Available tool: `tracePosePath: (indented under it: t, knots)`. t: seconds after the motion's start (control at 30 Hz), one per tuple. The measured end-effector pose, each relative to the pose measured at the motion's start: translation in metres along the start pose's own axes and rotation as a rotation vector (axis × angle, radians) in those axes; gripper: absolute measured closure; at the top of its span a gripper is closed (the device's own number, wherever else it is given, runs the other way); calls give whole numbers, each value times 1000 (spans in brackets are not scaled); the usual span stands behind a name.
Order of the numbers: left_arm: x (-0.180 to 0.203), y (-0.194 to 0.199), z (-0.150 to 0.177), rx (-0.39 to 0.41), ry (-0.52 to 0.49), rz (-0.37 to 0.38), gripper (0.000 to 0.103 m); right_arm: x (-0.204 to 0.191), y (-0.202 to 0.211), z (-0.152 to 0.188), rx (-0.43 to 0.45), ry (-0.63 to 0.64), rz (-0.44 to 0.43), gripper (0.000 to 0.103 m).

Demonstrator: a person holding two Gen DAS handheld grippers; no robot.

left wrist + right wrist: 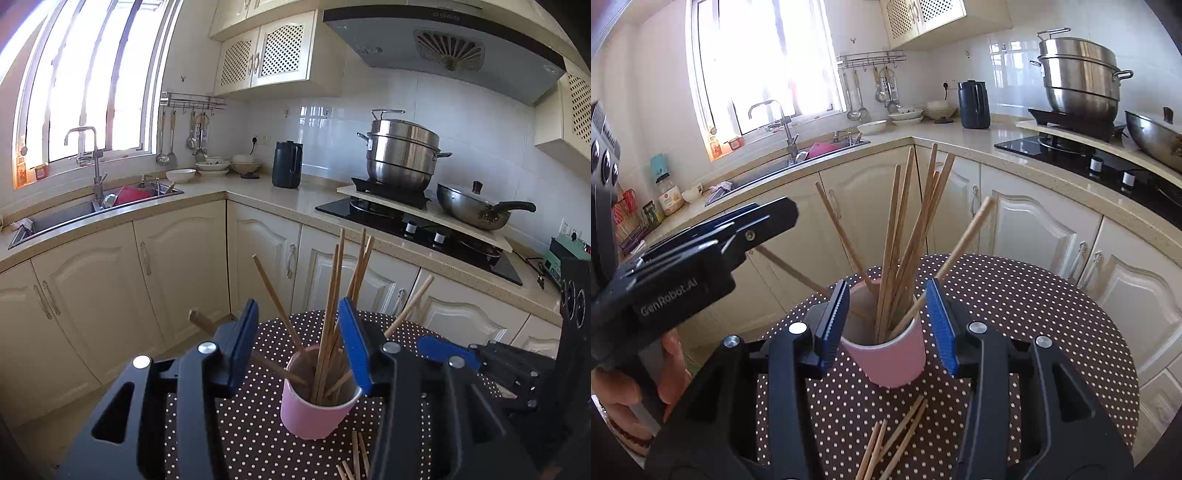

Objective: Organize utensils

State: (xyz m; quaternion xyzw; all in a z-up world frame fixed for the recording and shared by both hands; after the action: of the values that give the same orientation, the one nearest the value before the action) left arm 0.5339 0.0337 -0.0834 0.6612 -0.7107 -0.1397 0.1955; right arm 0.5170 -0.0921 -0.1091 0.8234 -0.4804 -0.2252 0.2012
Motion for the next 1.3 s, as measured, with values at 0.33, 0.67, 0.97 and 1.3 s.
tracePosePath:
  t: [0.33,0.67,0.97,1.3]
  knots:
    - [18,16,90,-191,0,42,58,-6,21,70,-161,42,39,60]
    - [22,9,197,-452,24,101,59,-9,-1,166,-414,-23,-26,71]
    - [14,15,229,-493,57,114,59,-19,-15,194,-481,-11,5,72]
    - [7,16,235,-507,58,115,59,-27,-28,194,-512,-21,-11,81]
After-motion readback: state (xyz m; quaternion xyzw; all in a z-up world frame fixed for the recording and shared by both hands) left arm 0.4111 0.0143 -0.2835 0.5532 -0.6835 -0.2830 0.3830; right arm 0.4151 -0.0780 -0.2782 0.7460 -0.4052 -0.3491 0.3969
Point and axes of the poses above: each gripper's, at about its wrist camera, not at the fingertips, and y roughly against the way its jaws point, x to its right, z to its underside, the point moved 10 cm from there along -y, roughly the way its jaws point, and after that the axes turned 1 degree about -x, right-handed, at the moved point
